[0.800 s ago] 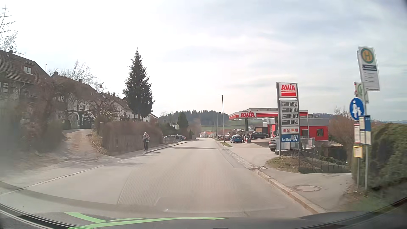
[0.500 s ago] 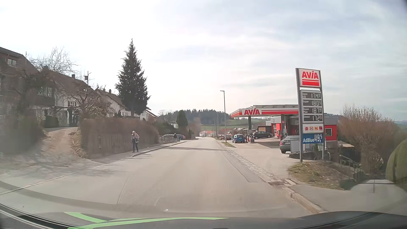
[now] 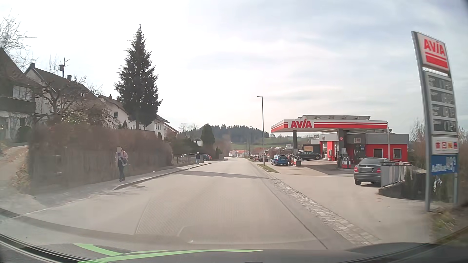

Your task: Follow the waypoints while adhering to traffic rules and regulations

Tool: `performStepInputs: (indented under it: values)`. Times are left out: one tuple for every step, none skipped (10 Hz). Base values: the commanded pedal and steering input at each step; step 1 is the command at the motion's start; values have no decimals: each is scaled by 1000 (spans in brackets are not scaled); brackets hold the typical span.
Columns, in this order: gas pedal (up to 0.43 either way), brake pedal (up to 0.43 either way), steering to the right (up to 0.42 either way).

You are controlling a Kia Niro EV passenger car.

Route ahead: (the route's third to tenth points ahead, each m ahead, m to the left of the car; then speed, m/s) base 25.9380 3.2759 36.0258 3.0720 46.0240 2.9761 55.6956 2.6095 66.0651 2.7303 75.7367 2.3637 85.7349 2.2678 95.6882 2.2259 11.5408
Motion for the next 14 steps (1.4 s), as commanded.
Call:
performStepInputs:
  values:
    - [20,0,-1]
    - [20,0,1]
    - [20,0,3]
    - [20,0,4]
    - [20,0,5]
    - [20,0,6]
    - [20,0,5]
    - [20,0,5]
    - [8,0,5]
    - [8,0,4]
    - [8,0,5]
    - [0,0,4]
    - [0,0,4]
    - [0,0,4]
